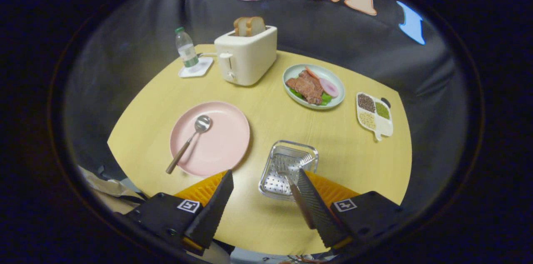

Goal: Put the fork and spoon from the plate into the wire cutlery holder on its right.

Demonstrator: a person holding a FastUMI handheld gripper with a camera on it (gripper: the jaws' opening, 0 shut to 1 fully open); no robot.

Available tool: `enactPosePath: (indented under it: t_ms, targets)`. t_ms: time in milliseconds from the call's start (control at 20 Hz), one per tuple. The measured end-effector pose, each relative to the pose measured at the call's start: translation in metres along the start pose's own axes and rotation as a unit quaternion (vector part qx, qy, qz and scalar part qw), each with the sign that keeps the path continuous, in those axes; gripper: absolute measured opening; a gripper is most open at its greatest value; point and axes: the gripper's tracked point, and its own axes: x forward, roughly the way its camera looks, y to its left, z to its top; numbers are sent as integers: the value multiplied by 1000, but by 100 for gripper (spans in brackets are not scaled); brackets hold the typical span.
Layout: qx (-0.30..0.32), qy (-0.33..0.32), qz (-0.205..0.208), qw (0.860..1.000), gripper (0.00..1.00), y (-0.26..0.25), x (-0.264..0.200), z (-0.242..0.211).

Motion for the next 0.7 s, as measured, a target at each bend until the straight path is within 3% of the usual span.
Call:
enactPosePath:
  t_ms: [450, 700]
  targets:
    - [59, -138, -36, 988, 99, 66, -3, 22]
    - [58, -152, -36, 986, 99, 104, 18, 19]
